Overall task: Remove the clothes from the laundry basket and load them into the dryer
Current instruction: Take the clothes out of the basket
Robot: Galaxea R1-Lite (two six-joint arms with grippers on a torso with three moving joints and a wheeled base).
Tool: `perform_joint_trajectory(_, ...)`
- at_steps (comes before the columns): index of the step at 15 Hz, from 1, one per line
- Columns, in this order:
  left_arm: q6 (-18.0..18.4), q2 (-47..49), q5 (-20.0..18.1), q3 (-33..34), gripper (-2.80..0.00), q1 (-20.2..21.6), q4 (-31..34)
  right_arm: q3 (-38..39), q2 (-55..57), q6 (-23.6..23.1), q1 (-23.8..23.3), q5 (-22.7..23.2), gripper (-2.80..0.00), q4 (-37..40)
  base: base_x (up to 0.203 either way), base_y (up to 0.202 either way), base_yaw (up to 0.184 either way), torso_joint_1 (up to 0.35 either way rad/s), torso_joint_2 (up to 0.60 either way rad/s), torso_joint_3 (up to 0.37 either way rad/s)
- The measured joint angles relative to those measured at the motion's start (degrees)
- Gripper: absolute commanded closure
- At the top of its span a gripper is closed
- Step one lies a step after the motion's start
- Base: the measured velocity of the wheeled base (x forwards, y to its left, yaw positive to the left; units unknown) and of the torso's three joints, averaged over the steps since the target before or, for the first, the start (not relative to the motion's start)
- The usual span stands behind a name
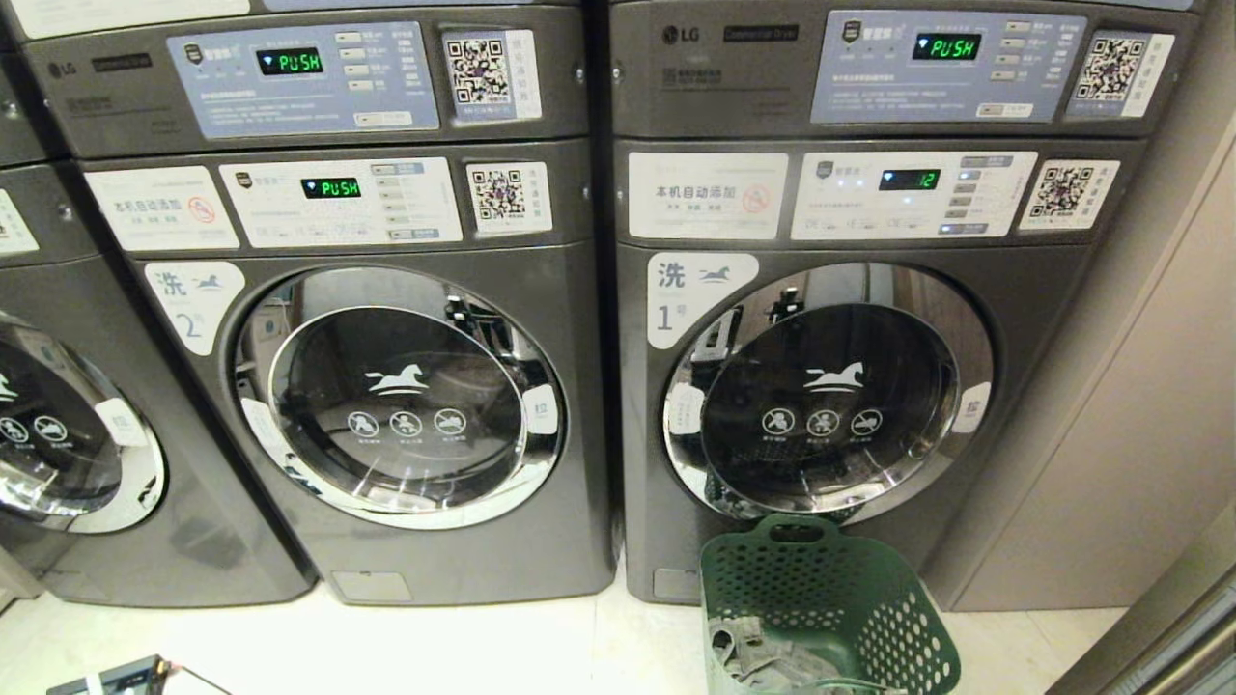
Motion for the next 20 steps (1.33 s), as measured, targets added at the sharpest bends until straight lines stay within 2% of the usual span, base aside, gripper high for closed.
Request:
perform_joint_trajectory(8,0.0,0.0,0.0,0.0,0.00,0.0,0.1,0.0,0.0,-0.1,0.0,0.0,0.00,0.0,0.000,0.000,0.000,-0.073,0.42,0.349)
perform_joint_trajectory(20,0.0,0.0,0.0,0.0,0.00,0.0,0.0,0.0,0.0,-0.1,0.0,0.0,0.00,0.0,0.000,0.000,0.000,-0.001,0.03,0.024)
